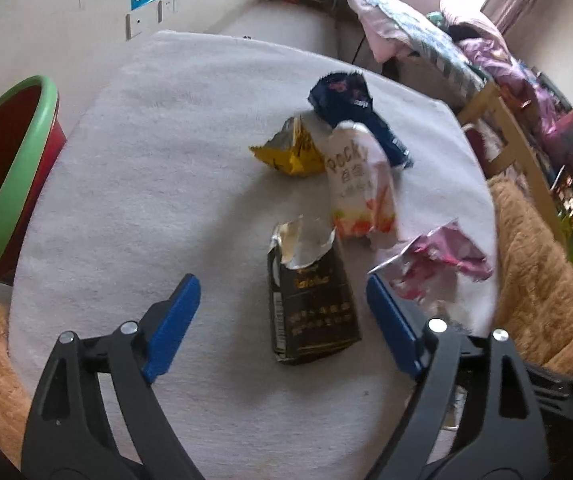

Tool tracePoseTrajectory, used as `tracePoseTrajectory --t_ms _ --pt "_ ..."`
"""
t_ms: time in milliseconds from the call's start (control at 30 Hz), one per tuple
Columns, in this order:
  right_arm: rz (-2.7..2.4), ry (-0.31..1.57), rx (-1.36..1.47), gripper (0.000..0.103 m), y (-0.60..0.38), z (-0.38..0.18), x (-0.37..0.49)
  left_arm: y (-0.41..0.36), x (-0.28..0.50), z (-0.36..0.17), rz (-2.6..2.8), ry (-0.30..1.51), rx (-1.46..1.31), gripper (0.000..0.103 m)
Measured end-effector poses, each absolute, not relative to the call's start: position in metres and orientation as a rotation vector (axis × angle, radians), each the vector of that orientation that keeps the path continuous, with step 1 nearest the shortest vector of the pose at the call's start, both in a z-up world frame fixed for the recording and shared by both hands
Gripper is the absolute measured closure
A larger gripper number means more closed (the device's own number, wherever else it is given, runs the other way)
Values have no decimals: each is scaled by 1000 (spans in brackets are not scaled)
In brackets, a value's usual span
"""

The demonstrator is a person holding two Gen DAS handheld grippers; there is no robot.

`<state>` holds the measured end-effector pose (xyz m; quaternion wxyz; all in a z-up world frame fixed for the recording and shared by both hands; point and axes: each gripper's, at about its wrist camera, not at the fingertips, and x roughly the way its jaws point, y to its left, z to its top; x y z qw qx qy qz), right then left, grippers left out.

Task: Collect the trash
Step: 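Close the left tool on the dark brown box, then lift the brown box toward the red bin while the right tool lifts the paper cup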

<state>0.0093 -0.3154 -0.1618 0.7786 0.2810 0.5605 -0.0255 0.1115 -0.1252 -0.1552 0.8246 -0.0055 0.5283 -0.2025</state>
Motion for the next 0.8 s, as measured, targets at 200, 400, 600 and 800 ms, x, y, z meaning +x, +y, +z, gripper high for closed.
tracePoseTrajectory --t_ms 200,400,600,800 --pt "-36 1215 623 60 -313 -165 10 -141 110 -170 -443 1163 62 19" --pt "-42 1204 651 60 -322 -165 8 -150 107 -177 -444 1163 125 32" --pt "-36 1187 647 60 -324 -162 8 -147 104 -165 -498 1154 84 53" --pt "-24 1153 602 60 -319 -150 11 -122 104 -144 -497 1107 3 54"
